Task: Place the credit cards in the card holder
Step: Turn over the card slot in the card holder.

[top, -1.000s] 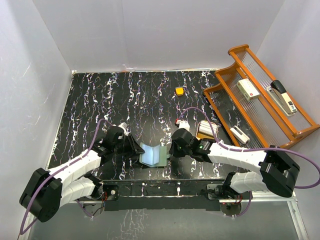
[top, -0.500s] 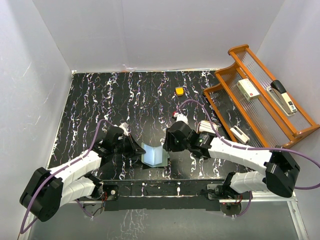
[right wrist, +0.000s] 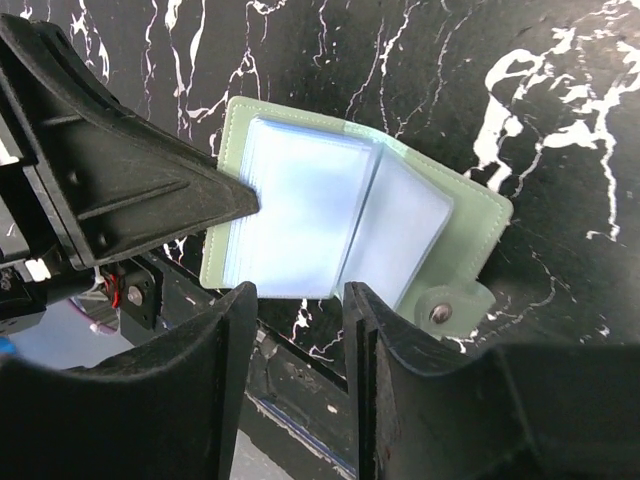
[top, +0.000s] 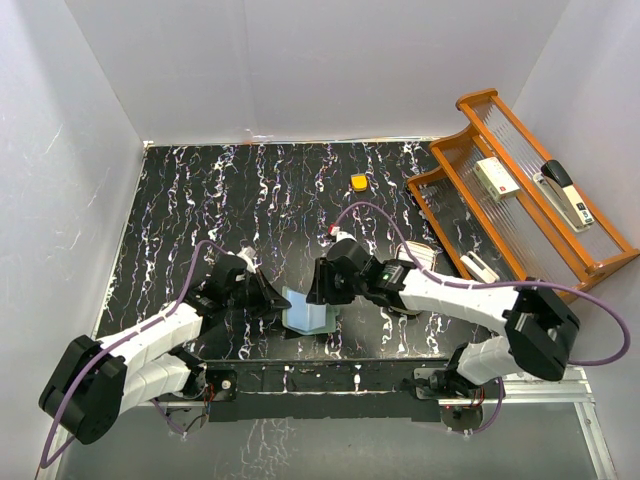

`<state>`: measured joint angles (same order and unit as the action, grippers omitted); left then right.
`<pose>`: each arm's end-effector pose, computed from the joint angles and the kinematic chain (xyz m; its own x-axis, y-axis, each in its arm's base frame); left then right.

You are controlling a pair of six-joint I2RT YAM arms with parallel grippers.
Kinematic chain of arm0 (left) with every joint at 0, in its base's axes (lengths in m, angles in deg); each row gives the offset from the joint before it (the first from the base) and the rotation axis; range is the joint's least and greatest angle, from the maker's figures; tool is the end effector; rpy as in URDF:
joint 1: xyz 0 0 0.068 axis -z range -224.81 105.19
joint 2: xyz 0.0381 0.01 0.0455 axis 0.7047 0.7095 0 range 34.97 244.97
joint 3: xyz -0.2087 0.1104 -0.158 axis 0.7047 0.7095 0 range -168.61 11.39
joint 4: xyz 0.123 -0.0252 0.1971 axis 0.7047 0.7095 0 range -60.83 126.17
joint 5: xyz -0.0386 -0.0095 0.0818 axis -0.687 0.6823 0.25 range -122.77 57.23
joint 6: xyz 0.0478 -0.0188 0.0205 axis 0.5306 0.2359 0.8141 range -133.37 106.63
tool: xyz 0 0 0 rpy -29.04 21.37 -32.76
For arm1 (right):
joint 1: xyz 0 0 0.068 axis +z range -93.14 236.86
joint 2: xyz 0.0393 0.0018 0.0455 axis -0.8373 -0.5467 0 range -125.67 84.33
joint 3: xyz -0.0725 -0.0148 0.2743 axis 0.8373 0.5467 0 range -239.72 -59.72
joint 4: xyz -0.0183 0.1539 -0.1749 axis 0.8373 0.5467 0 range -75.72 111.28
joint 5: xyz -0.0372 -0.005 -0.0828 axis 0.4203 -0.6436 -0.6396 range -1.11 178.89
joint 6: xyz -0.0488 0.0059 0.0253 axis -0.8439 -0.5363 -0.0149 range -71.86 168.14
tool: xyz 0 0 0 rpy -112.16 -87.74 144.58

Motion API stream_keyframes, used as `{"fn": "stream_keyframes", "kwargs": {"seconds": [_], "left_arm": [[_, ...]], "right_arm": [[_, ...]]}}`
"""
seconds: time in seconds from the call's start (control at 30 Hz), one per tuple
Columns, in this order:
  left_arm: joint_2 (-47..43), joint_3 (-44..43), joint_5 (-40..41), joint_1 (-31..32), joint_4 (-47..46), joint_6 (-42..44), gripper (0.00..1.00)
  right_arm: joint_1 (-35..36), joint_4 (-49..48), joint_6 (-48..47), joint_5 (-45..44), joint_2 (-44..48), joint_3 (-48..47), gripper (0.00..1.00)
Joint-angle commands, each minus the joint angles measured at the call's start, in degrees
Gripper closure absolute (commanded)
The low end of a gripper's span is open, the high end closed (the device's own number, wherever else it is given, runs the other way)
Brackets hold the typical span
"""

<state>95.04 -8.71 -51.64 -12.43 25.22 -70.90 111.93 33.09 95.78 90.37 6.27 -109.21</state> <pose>0.1409 -0.1037 0.1957 -0.8805 -0.3871 -0.2736 -0.0285 0.6195 -0.7845 0.1458 0.2106 0.2510 -0.8969 0.0059 -0.4423 -0.2477 0.8217 0.5132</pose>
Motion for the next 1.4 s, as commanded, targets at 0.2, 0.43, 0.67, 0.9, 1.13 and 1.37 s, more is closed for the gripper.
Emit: {"fn": "stream_keyframes", "kwargs": {"seconds": [0.2, 0.43, 0.67, 0.9, 1.13, 1.37], "left_arm": [[-0.8, 0.3, -1.4, 0.0, 0.1, -0.5, 1.0], [-1.1, 0.6, -1.3, 0.0, 0.1, -0.4, 0.99], [-0.9, 1.1, -1.8, 0.0, -0.9, -0.6, 1.0], [-1.2, 1.7, -2.0, 0.0, -1.8, -1.1, 1.0], [-1.0, 1.8, -2.3, 0.0, -2.1, -1.4, 1.0], [-1.5, 1.8, -2.3, 0.0, -2.3, -2.5, 1.0]], "right_arm": [[0.2, -9.1, 1.0, 5.7, -6.8, -0.6, 0.58], [0.5, -13.5, 0.9, 9.0, -9.6, 1.5, 0.49], [0.8, -14.6, 0.9, 9.8, -11.7, 1.8, 0.46], [1.2, -15.2, 0.9, 10.3, -12.9, 1.8, 0.43], [1.3, -14.3, 0.9, 8.8, -13.5, 2.6, 0.42], [1.3, -13.5, 0.9, 8.5, -14.9, 2.6, 0.44]]}}
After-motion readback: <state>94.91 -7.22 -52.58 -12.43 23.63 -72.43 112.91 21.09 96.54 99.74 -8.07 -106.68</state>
